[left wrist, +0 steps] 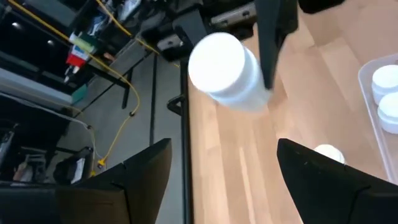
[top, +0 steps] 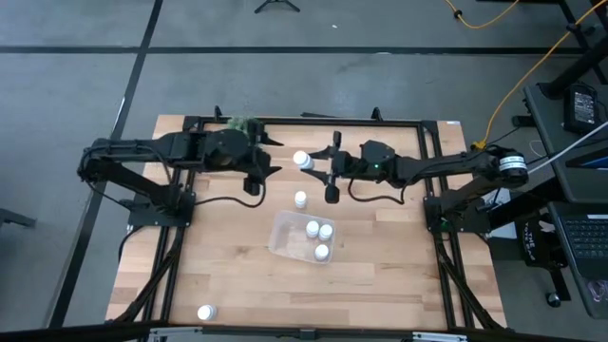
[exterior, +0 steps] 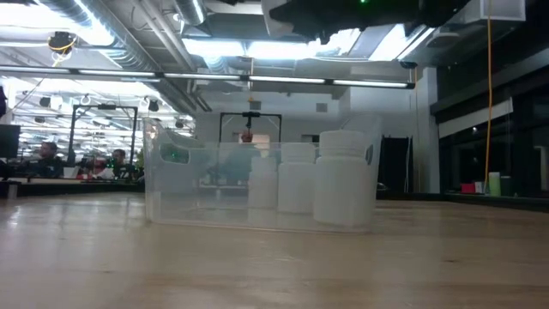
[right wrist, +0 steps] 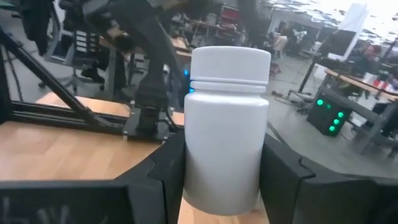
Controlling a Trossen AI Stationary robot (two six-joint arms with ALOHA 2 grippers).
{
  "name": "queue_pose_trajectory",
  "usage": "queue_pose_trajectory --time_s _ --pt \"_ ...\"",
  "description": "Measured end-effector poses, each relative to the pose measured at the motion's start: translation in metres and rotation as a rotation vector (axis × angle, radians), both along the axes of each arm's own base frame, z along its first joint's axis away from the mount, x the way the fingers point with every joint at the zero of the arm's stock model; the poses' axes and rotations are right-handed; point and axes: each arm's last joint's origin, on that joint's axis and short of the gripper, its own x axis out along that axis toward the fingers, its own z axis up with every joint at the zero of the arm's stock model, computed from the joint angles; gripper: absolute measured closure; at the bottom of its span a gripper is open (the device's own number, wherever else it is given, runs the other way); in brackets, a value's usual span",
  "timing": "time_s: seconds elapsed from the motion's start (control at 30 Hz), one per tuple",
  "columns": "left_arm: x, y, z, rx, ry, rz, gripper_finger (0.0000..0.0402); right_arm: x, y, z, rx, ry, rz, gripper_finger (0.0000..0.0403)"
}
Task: Pick and place pill bottles into a basket
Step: Adjust the white medicine bottle on the transparent bin
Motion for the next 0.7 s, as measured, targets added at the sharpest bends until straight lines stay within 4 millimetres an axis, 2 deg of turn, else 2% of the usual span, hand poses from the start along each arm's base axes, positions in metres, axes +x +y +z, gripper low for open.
queue_pose_trajectory --time_s 0.23,0.43,0.7 --pt "0.020 0.002 -0.008 0.004 -0.002 -0.041 0.0117 0.008 0.008 -0.002 -0.053 -0.072 0.046 0.0248" --pt "0.023 0.001 -0.006 -0.005 -0.036 -0.068 0.0118 0.008 0.008 -0.002 -0.057 -0.067 0.048 0.0248" --pt "0.025 -0.003 -0.004 -0.056 -0.074 -0.134 0.0117 0.018 0.007 -0.020 -0.056 -0.026 0.051 0.0248"
